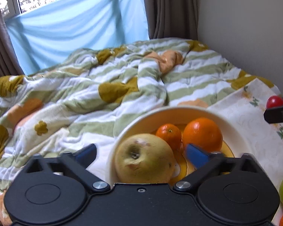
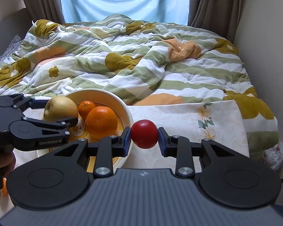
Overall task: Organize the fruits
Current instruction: 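Carry the pear into the bowl and open the left gripper, then lower the red tomato into the bowl and open the right gripper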
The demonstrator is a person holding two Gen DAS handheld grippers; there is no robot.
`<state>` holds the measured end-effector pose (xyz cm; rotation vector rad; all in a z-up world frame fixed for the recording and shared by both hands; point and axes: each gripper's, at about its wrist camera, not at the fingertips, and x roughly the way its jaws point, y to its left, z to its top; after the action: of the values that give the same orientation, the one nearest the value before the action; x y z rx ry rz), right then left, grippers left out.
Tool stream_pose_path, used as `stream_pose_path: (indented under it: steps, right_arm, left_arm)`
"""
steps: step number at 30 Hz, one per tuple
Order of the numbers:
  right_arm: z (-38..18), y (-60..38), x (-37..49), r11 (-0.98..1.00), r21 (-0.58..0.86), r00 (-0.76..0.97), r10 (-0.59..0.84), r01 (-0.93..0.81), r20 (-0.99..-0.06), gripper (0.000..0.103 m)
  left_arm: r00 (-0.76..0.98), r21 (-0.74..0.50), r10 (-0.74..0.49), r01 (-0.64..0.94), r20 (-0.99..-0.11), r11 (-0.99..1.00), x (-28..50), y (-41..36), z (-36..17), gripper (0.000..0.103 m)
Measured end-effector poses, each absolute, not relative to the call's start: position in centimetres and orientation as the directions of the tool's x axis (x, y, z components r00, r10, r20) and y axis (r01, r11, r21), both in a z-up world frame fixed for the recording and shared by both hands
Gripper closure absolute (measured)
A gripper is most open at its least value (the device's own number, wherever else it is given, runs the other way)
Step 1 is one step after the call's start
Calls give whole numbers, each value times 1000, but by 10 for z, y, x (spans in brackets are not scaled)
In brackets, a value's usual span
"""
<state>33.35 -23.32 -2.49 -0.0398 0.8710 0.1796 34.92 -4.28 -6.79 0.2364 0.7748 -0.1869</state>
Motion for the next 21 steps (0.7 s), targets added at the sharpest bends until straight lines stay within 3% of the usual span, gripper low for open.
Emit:
stream_pose_path:
  steps: [21]
  right_arm:
    - [-4,-202,330,951,39,635,236,-308,-735,57]
  left_arm:
    - [743,42,-25,72,-669,997,276,-2,0,0]
